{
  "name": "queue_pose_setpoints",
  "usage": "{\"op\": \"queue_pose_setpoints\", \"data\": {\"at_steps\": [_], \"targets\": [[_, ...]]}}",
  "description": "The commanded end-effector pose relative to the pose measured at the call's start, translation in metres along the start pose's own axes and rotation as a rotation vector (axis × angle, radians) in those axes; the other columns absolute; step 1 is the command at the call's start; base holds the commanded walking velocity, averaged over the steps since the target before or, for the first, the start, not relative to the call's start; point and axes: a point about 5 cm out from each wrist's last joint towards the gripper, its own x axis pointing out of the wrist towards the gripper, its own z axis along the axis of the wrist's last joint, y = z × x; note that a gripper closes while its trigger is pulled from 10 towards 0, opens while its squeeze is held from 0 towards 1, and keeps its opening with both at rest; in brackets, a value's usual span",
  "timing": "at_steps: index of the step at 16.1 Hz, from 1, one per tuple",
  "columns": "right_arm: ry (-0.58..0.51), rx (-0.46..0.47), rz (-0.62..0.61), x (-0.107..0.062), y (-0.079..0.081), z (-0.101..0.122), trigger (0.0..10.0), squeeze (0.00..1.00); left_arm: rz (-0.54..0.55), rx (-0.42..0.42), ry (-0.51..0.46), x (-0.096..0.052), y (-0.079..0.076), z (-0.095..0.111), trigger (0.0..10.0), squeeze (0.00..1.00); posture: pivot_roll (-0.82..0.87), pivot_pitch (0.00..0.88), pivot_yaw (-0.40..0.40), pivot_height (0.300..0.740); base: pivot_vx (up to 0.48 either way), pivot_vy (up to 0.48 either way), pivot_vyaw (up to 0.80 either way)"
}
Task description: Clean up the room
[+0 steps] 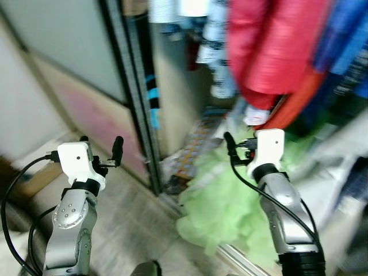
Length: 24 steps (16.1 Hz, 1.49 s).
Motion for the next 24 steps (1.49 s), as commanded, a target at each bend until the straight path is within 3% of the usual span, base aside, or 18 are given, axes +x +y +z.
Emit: {"op": "queue_pose_setpoints", "data": {"at_steps": [1,5,9,11,14,17,18,20,24], "targets": [[-0.013,-0.006,0.016,0.002,0.002,0.004,10.0,0.00,0.019,0.013,0.000,0.001,0.003,0.001,10.0,0.00,-0.10,0.000,0.034,0.740,0.000,0.000,0.80],[-0.028,-0.024,0.057,0.010,0.006,0.011,10.0,0.00,0.031,-0.006,-0.039,0.007,-0.002,0.014,10.0,0.00,-0.08,0.000,0.017,0.740,0.000,0.000,0.80],[-0.012,-0.024,0.001,0.004,-0.007,0.004,10.0,0.00,0.065,0.037,0.000,-0.001,0.000,-0.001,10.0,0.00,-0.10,0.000,0.029,0.740,0.000,0.000,0.80],[-0.035,0.013,0.004,0.015,0.003,0.007,10.0,0.00,0.026,0.047,0.012,0.004,-0.001,-0.007,10.0,0.00,-0.11,0.000,0.040,0.740,0.000,0.000,0.40],[-0.077,-0.021,0.081,0.036,0.017,0.019,10.0,0.00,0.148,0.084,-0.010,0.013,0.006,-0.005,10.0,0.00,-0.08,0.000,-0.014,0.740,0.000,0.000,0.27],[-0.057,-0.018,0.088,0.039,0.018,0.012,10.0,0.00,0.165,0.132,-0.014,0.008,0.006,-0.010,10.0,0.00,-0.07,0.000,-0.029,0.740,0.000,0.000,0.80],[-0.059,-0.024,0.095,0.039,0.016,0.012,10.0,0.00,0.181,0.091,0.019,0.003,0.006,-0.015,10.0,0.00,-0.07,0.000,-0.030,0.740,0.000,0.000,0.80],[-0.052,-0.019,0.087,0.038,0.011,0.009,10.0,0.00,0.166,0.096,0.025,-0.002,0.003,-0.018,10.0,0.00,-0.06,0.000,-0.033,0.740,0.000,0.000,0.70],[-0.027,-0.002,0.071,0.038,0.010,0.000,10.0,0.00,0.162,0.094,0.020,-0.001,0.002,-0.016,10.0,0.00,-0.03,0.000,-0.029,0.740,0.000,0.000,0.00]]}}
